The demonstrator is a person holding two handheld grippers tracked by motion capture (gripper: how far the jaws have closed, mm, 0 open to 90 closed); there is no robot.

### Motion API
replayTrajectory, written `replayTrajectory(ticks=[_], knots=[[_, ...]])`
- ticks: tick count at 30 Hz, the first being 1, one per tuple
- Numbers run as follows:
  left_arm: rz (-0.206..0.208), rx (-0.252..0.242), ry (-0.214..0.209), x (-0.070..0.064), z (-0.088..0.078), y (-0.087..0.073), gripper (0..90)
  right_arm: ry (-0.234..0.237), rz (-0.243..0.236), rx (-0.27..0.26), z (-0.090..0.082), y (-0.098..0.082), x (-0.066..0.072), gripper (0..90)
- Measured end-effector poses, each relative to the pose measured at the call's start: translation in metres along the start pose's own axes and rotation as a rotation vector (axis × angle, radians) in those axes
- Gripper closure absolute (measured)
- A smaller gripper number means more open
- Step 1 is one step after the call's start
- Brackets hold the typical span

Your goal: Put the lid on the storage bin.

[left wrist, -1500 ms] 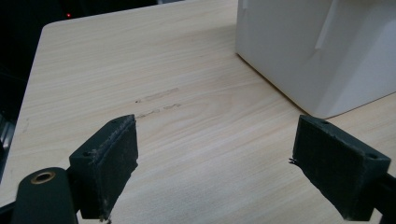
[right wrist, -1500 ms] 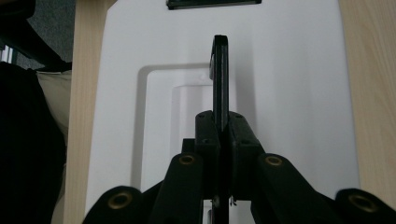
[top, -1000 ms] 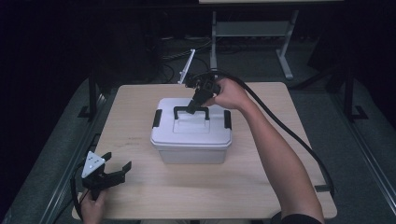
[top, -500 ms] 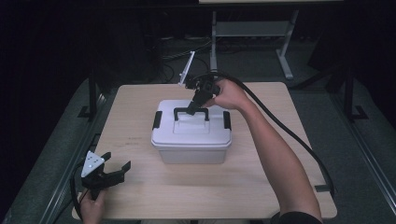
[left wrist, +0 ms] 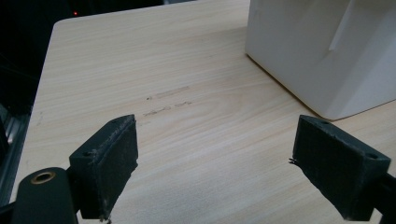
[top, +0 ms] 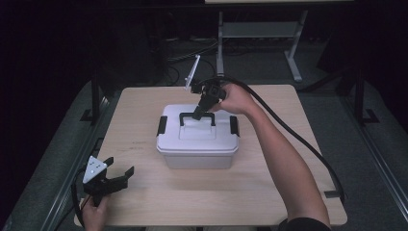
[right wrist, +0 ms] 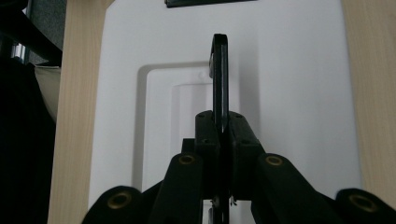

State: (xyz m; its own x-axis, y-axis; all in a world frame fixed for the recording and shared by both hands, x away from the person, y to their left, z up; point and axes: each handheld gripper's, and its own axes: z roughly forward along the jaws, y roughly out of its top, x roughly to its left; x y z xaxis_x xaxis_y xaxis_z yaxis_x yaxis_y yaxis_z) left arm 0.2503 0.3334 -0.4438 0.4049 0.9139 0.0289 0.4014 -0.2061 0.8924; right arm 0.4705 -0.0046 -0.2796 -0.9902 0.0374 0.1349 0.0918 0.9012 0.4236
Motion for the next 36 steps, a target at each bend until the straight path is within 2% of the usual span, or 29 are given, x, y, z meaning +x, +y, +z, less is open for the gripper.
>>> replayTrajectory(ticks=[12,17,23,36], knots=[[-0.004,-0.001,0.0,0.0,0.0,0.0,13.4,0.008,0.02,-0.01,0.002,-0.002,-0.002,81.7],[0.001,0.0,0.0,0.0,-0.001,0.0,13.4,-0.022,0.035,-0.033,-0.003,-0.002,-0.001,71.3],[0.0,0.0,-0.003,-0.001,0.0,0.0,13.4,-0.049,0.048,-0.041,-0.01,-0.007,0.001,68.3],[0.009,0.004,-0.005,-0.003,0.001,0.001,13.4,-0.095,0.085,-0.078,-0.034,-0.029,0.009,62.5]])
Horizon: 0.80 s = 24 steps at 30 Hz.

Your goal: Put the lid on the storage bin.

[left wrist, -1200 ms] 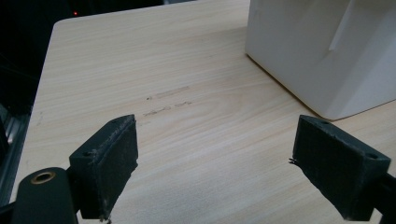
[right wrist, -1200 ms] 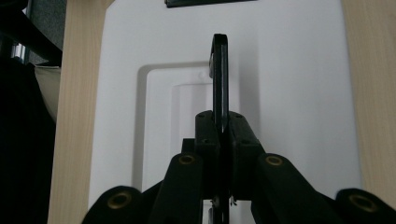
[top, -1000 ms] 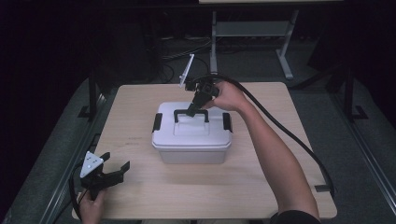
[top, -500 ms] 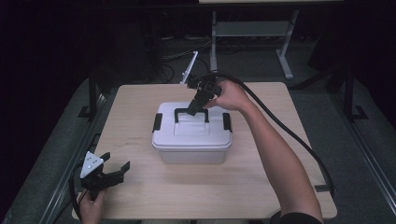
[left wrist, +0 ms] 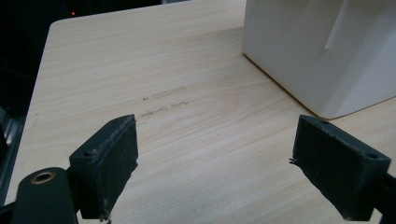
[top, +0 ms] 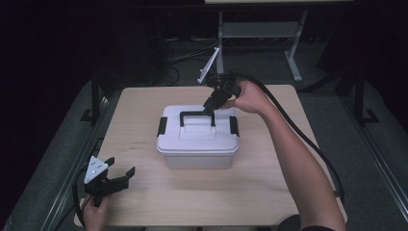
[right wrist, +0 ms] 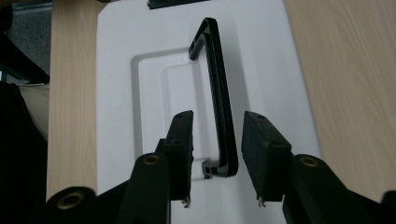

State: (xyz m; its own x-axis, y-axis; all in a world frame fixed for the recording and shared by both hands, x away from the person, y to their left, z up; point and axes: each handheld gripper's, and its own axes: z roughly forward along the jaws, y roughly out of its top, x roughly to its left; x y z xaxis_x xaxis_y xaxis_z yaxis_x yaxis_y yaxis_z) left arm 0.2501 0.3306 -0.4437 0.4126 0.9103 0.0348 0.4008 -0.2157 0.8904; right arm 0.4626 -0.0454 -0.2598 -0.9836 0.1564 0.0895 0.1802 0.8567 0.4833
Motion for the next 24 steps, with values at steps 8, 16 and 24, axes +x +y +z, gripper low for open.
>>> replayTrajectory(ticks=[8,16,24], knots=[[-0.004,-0.002,0.0,-0.001,0.0,0.0,13.4,-0.016,0.02,-0.002,-0.01,-0.015,0.005,58.9],[0.003,0.006,0.0,-0.001,0.001,0.0,13.4,-0.039,0.045,-0.008,-0.022,-0.031,0.007,56.6],[0.006,0.006,0.001,-0.001,0.001,0.0,13.4,-0.062,0.066,-0.006,-0.03,-0.043,0.011,53.8]])
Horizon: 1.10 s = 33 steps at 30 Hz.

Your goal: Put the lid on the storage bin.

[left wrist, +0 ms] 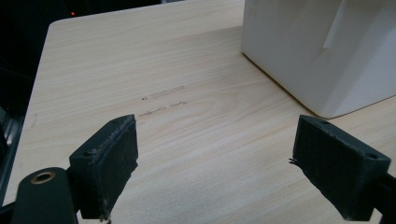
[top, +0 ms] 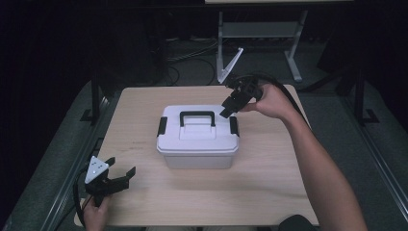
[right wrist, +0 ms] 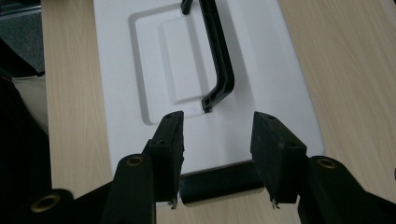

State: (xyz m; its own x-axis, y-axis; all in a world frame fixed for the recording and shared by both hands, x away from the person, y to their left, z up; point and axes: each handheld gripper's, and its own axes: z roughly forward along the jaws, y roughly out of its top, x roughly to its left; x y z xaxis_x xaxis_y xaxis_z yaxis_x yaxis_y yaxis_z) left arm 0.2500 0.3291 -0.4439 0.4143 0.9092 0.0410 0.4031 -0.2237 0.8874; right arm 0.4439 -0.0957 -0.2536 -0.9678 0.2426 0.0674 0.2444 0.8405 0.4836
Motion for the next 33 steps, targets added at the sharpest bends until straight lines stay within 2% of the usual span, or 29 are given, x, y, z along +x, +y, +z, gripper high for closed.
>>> replayTrajectory(ticks=[33], knots=[[0.004,0.002,0.001,0.0,-0.001,0.0,13.4,-0.021,0.068,-0.007,-0.009,-0.043,0.0,48.5]])
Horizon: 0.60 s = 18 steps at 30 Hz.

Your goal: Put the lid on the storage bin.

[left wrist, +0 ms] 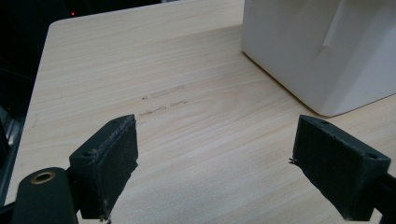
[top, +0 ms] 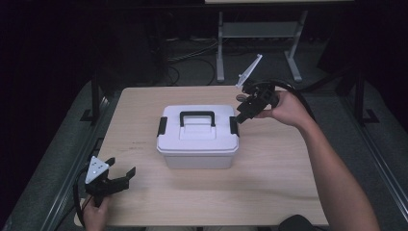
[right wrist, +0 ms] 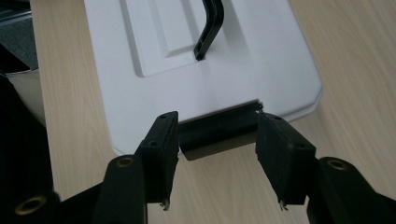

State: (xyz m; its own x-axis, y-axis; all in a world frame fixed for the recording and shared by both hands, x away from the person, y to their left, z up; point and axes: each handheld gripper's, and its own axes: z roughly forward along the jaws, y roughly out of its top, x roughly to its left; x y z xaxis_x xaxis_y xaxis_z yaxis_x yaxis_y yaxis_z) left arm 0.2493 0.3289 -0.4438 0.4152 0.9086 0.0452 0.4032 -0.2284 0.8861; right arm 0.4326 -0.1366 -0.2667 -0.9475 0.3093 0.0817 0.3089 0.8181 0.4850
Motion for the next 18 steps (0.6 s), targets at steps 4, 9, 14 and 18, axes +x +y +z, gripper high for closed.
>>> replayTrajectory(ticks=[4,9,14,18], knots=[[-0.001,0.002,0.001,0.0,0.0,0.0,13.4,-0.001,0.006,-0.002,0.001,-0.005,-0.001,47.7],[0.0,0.001,0.0,0.0,0.0,0.0,13.4,-0.003,0.02,0.004,0.002,-0.012,-0.002,46.3],[0.0,0.002,-0.001,0.0,0.0,0.0,13.4,-0.003,0.036,0.001,0.001,-0.02,-0.002,46.1],[0.001,0.002,0.0,0.0,0.0,0.0,13.4,-0.007,0.043,-0.006,0.0,-0.025,-0.002,45.7]])
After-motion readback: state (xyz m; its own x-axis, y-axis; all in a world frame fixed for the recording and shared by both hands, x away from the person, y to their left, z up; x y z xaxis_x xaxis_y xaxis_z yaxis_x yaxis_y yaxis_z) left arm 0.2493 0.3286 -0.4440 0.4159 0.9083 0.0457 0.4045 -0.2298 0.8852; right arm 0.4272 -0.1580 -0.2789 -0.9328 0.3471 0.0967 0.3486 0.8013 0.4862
